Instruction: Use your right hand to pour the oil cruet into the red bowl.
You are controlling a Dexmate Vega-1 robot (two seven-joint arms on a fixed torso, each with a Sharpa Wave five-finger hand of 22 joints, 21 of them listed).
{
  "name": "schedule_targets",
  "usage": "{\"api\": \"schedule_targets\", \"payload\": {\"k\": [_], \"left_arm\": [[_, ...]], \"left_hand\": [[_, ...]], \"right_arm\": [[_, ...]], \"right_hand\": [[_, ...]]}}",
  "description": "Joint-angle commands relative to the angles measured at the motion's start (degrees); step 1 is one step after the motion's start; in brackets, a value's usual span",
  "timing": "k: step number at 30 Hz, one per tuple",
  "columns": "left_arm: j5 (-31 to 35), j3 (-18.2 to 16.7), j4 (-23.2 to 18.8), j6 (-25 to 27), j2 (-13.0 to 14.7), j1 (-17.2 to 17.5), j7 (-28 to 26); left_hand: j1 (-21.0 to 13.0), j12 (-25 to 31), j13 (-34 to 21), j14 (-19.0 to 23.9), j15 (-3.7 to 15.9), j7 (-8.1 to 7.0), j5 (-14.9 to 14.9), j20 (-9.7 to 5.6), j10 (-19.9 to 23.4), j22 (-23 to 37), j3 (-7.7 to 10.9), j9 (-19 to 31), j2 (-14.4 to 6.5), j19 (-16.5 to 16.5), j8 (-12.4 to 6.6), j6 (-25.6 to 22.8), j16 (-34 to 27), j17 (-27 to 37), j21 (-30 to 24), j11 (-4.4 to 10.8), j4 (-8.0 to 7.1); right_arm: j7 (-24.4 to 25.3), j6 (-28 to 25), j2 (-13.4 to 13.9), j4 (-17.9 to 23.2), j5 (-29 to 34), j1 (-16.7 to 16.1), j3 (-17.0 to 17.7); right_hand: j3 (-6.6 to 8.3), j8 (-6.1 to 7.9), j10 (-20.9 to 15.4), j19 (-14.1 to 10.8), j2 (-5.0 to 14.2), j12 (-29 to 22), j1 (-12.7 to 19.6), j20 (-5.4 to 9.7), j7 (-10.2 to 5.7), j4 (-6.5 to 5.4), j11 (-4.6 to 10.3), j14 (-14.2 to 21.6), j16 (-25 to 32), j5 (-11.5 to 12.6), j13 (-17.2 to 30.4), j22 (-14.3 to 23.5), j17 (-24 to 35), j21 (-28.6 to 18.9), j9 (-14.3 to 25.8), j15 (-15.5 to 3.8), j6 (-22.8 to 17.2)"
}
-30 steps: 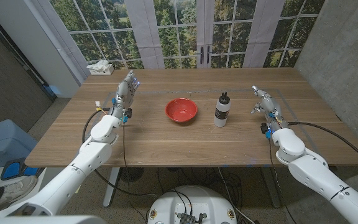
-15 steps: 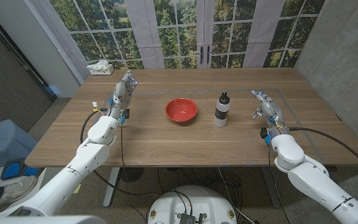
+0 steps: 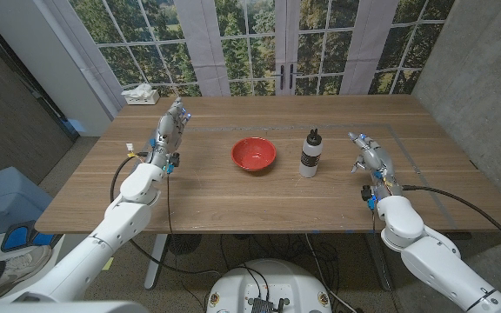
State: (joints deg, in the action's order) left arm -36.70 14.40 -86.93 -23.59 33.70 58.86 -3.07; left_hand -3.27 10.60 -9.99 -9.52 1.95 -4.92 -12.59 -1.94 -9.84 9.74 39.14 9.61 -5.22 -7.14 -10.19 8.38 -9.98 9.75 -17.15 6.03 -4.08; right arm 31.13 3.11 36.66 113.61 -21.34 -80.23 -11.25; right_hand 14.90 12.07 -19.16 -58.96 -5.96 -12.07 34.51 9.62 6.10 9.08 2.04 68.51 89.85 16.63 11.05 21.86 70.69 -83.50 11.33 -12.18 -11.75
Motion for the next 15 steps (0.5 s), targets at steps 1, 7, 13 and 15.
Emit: {"api": "schedule_targets", "payload": {"k": [1, 7, 13, 15], "left_arm": [[-0.18, -0.47, -0.76, -0.65, 0.22, 0.86, 0.26], [-0.38, -0.71, -1.0, -0.82, 0.35, 1.21, 0.44], [-0.61, -1.1, -1.56, -0.47, 0.9, 1.66, 0.52], [-0.68, -1.21, -1.61, -0.56, 0.92, 1.73, 0.56]], "left_hand": [[-0.17, 0.21, -0.15, -4.67, 5.25, 0.19, 0.01, -3.41, -3.73, 0.25, 0.19, 0.12, -4.18, 0.09, -0.27, -0.16, -0.27, 0.07, 0.18, 0.2, -0.11], [-0.18, 0.2, -0.14, -4.66, 5.25, 0.16, -0.01, -3.43, -3.75, 0.25, 0.23, 0.12, -4.16, 0.16, -0.26, -0.16, -0.25, 0.05, 0.3, 0.25, -0.05], [-0.17, 0.2, -0.14, -4.68, 5.23, 0.24, -0.04, -3.4, -3.74, 0.25, 0.28, 0.12, -4.31, 0.34, -0.25, -0.16, -0.25, 0.06, 0.34, 0.18, -0.11], [-0.17, 0.18, -0.14, -4.68, 5.27, 0.2, -0.05, -3.39, -3.78, 0.25, 0.3, 0.12, -4.33, 0.4, -0.23, -0.12, -0.24, 0.06, 0.37, 0.2, -0.11]], "right_arm": [[1.68, -1.54, -0.93, 2.71, 2.1, -2.02, -0.84], [2.28, -5.28, -0.57, 5.09, 2.24, -2.64, -0.99], [4.51, -8.57, -0.8, 7.33, 4.12, -3.14, -2.04], [4.7, -8.88, -0.89, 7.5, 4.54, -3.18, -2.44]], "right_hand": [[0.5, -0.08, -0.23, -0.79, -0.07, 0.21, 1.44, 2.44, 0.12, 0.09, 0.02, 1.08, 0.2, -0.21, 0.14, 0.05, 0.14, -0.33, 0.15, -0.01, 0.0], [0.88, -0.63, 0.85, -0.76, 0.1, 0.72, 2.94, 2.48, -0.11, 0.28, 0.41, 1.9, 0.15, -0.44, 0.1, -0.24, 0.15, -0.3, 0.12, 0.03, 1.09], [0.87, -1.49, 3.08, 0.17, -0.81, 1.39, 4.64, 2.54, -1.16, 0.52, 1.24, 1.79, -0.15, -0.67, 0.1, -0.3, 0.18, -0.17, 0.04, 0.12, 3.73], [0.82, -1.49, 3.36, 0.9, -1.22, 1.36, 5.23, 2.52, -1.18, 0.6, 1.51, 1.48, -0.26, -0.65, 0.11, -0.39, 0.17, 0.07, 0.04, 0.16, 4.06]]}}
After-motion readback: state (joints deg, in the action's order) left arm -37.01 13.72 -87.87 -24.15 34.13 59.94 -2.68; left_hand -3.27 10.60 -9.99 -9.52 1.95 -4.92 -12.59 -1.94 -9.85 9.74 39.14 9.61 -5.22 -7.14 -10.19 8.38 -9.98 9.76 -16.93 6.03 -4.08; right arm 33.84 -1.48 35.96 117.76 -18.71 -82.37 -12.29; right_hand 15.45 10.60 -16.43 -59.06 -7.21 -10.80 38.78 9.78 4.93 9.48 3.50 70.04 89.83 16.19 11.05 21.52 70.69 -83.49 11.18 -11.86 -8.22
